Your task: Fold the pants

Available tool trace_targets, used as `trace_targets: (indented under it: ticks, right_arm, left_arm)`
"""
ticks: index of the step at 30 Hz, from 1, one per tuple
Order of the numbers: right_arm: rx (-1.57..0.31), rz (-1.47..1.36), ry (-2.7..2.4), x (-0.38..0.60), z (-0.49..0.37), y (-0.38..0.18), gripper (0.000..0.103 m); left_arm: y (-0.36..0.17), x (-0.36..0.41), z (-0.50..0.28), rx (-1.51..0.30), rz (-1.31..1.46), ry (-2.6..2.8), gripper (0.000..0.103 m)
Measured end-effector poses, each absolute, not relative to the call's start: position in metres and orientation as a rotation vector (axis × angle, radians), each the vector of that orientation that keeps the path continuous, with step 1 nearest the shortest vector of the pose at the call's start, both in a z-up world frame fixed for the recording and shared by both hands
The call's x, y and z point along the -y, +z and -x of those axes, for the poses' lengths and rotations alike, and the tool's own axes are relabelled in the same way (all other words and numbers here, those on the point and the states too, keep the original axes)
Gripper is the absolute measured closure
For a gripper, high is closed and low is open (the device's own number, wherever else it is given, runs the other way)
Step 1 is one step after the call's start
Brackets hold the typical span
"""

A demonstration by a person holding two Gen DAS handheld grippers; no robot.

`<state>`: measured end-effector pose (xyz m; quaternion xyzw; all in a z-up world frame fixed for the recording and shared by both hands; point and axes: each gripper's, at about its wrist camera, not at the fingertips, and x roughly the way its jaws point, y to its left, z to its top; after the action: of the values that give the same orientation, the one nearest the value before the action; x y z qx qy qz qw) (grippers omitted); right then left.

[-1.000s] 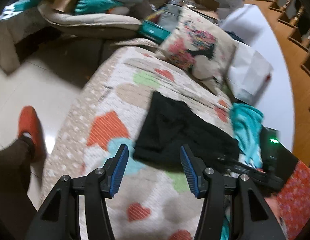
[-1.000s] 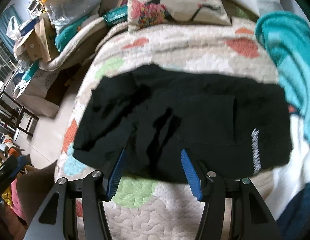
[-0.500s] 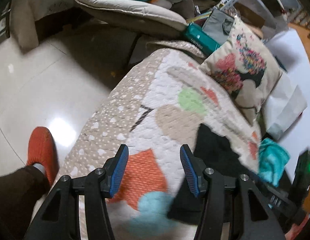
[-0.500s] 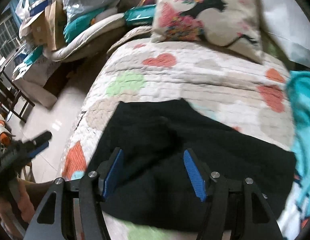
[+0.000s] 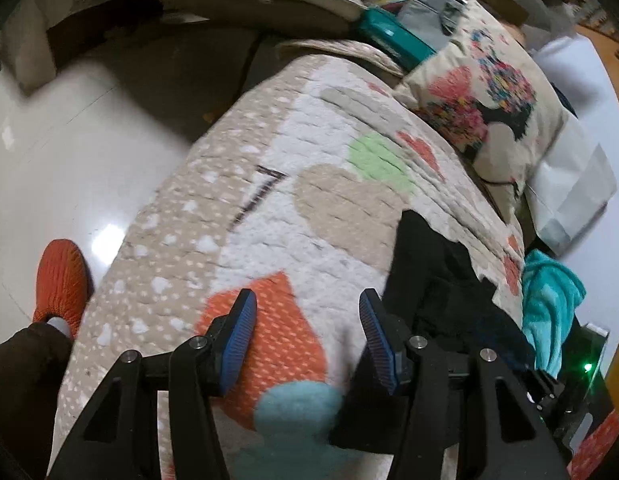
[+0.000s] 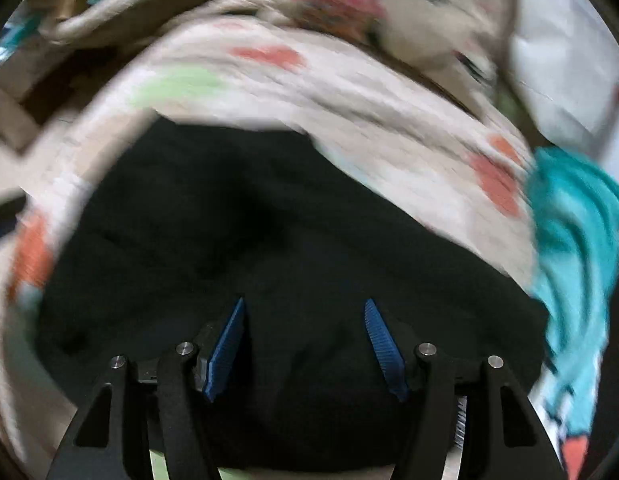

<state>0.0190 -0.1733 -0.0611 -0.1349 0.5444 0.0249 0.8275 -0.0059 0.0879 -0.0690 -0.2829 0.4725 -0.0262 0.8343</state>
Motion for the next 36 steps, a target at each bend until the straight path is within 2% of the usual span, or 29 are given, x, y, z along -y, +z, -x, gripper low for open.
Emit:
trace_targets:
  ticks: [3, 7, 10, 15, 17, 18, 19, 24, 26, 30, 33, 36]
  right_arm:
    - [-1.177, 0.272, -0.047, 0.208, -0.01, -0.054, 0.033]
    - [-1.079, 0.138, 0.099, 0.209, -0.021, -0.013, 0.033]
    - [-1.04, 0.12, 0.25, 0.174, -0.038, 0.003, 0.033]
    - [-1.075, 0.247, 0.358, 0.095, -0.041, -0.022, 0.033]
    - [-1.114, 0.335, 0.349, 0.077, -0.032, -0.045, 0.04]
    - [-1.128, 0.369, 0.33, 0.074, -0.029, -0.054, 0.062]
    - [-1.138, 0.39, 0.306, 0.074, -0.026, -0.06, 0.077]
    - [-1.118, 0.287, 0.185, 0.116, -0.006, -0.047, 0.077]
    - [-1.138, 0.218, 0.142, 0.143, 0.006, -0.046, 0.072]
    - [-1.191, 0.091, 0.066, 0.188, 0.035, -0.049, 0.047]
    - [-1.206, 0.029, 0.034, 0.207, 0.049, -0.04, 0.046]
    - [-1.127, 0.047, 0.045, 0.201, 0.046, -0.013, 0.044]
  left_arm:
    - [-0.075, -0.074, 0.006, -1.028, 0.575, -0.085, 0.051]
    - [-0.078, -0.065, 0.009, -1.037, 0.545, -0.078, 0.051]
    - [-0.074, -0.073, 0.011, -1.023, 0.566, -0.058, 0.051]
    - [-0.069, -0.099, 0.012, -1.003, 0.64, -0.01, 0.051]
    - [-0.067, -0.105, 0.012, -0.993, 0.65, 0.005, 0.051]
    - [-0.067, -0.107, 0.012, -0.991, 0.66, 0.007, 0.051]
    - [-0.067, -0.109, 0.012, -0.991, 0.671, 0.005, 0.051]
    - [-0.067, -0.103, 0.013, -0.997, 0.665, -0.016, 0.051]
    - [-0.067, -0.096, 0.014, -1.0, 0.655, -0.038, 0.051]
    - [-0.069, -0.076, 0.017, -1.013, 0.607, -0.091, 0.051]
    - [-0.074, -0.06, 0.019, -1.034, 0.574, -0.135, 0.051]
    - [-0.077, -0.045, 0.021, -1.048, 0.543, -0.176, 0.051]
